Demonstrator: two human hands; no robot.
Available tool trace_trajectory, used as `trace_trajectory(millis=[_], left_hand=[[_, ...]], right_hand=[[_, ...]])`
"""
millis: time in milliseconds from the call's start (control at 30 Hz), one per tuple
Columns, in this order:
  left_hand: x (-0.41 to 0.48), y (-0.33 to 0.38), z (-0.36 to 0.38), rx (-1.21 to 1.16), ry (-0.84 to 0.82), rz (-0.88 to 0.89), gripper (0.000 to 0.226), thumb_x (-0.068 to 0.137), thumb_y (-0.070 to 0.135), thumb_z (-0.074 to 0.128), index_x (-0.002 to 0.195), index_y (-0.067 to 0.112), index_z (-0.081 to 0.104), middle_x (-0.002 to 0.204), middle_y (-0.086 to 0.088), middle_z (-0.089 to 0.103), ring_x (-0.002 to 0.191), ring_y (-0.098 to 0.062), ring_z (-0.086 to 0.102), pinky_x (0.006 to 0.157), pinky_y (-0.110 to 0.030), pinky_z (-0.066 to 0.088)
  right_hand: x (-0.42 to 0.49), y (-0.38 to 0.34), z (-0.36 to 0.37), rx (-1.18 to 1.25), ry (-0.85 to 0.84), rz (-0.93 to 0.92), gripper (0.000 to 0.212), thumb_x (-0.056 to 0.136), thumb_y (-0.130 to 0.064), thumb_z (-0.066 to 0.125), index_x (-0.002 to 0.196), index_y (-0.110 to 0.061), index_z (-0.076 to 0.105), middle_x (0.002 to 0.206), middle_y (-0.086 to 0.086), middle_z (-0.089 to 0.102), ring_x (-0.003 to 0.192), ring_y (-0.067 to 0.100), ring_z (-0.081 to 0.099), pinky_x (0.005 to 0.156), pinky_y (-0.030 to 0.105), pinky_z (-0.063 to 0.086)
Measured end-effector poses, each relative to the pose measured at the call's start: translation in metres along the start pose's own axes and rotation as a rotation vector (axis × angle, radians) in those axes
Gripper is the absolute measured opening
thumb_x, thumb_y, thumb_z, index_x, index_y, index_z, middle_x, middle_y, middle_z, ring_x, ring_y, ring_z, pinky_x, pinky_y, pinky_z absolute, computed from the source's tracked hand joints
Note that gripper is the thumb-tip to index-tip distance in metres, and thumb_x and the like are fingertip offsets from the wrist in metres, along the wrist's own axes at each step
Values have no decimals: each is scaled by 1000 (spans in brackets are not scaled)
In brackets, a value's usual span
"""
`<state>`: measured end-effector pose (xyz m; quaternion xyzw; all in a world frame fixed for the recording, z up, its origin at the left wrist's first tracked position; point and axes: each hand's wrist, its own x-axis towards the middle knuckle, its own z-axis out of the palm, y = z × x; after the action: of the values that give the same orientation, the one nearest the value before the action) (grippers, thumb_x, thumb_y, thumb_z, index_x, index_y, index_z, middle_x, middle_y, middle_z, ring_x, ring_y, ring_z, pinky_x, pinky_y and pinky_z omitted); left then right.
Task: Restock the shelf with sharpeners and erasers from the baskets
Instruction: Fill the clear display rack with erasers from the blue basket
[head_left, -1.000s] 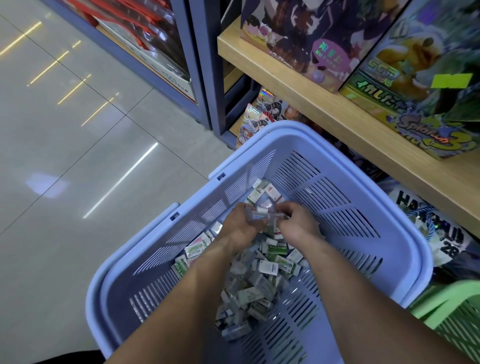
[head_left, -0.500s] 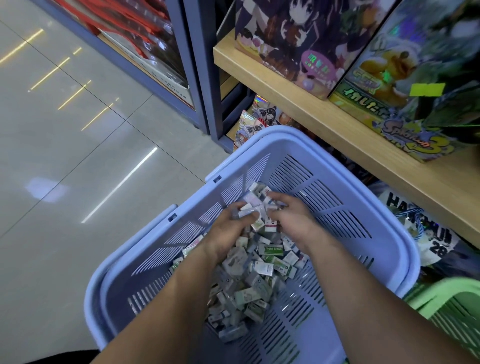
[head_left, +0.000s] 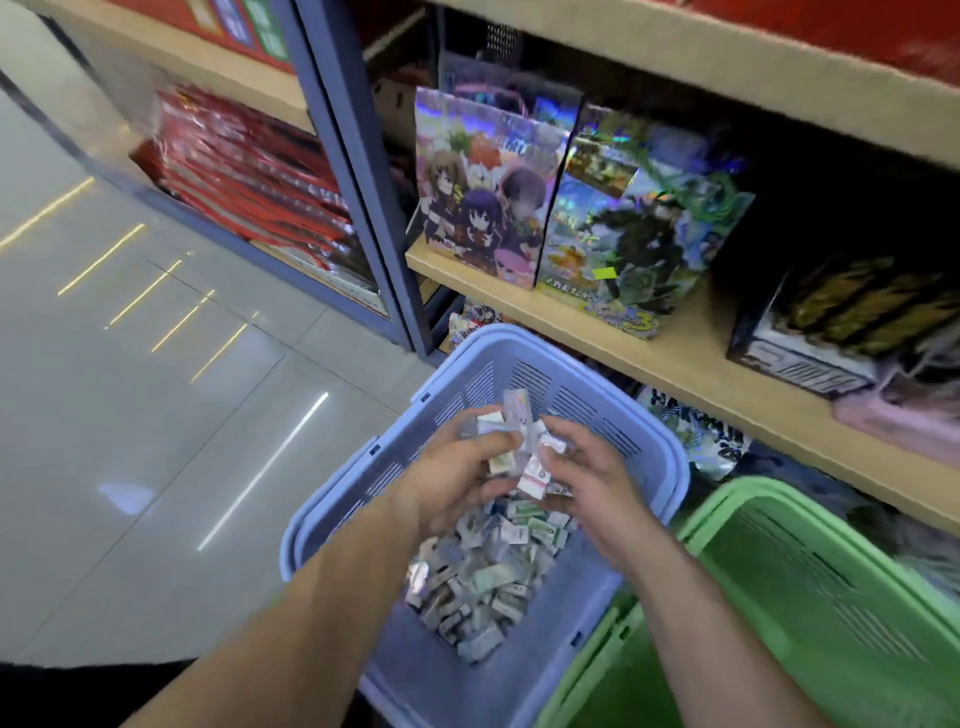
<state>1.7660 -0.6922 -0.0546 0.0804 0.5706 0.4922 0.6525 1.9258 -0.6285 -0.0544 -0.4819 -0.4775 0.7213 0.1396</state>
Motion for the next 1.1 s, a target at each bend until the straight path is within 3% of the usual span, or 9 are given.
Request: trace_trajectory(millis=[133,267,400,567,800,1000,1100], left_hand=[[-62,26,22,96,-58,100,33,94,3,68,124,13,60,111,-11,76,99,-29,74,90,-46,57],[-108,35,29,107,-72,177,37,89,0,72,122,13,59,107,-12,75,91,-27,72,83,-40,58],[-126,33,30,125,-54,206,47,85,-1,77,127,10,57,105,-14,75,88,-27,72,77,-36,57],[-127,23,35,195,-64,190,41,90,-1,71,125,14,57,91,-6,74,77,-19,71,81,-39,56],[-122,22,38,225,-131,166,42,89,7,75,127,17,59,102,-8,75,87,-22,72,78,-31,57],[-116,28,37,245,-122,182,36,87,11,79,119,20,67,118,-10,65,82,-19,67,80,-32,57],[-113,28,36,250,-120,182,37,86,10,79,120,20,67,123,-8,62,80,-17,66,80,-31,57]], right_hand=[[-42,-20,1,72,51,-89,31,99,-16,62,111,-43,71,109,2,74,101,25,72,89,50,59],[-73,-40,7,86,59,-207,29,101,-19,59,120,-39,67,112,-4,71,93,12,72,67,29,57],[-90,-46,12,117,-1,-243,30,100,-17,62,124,-34,66,111,1,75,94,25,74,77,45,61],[-93,-47,9,127,53,-229,27,95,-23,69,122,-31,67,102,5,76,76,18,71,61,32,55],[-85,-41,4,156,134,-206,35,82,-22,84,114,-25,70,107,8,74,70,19,70,56,31,50],[-83,-54,-15,154,253,-310,30,84,-13,81,111,-23,72,108,12,74,79,25,73,71,44,63],[-86,-61,-22,179,210,-337,30,84,-10,79,110,-24,72,109,9,72,81,27,74,66,37,62]])
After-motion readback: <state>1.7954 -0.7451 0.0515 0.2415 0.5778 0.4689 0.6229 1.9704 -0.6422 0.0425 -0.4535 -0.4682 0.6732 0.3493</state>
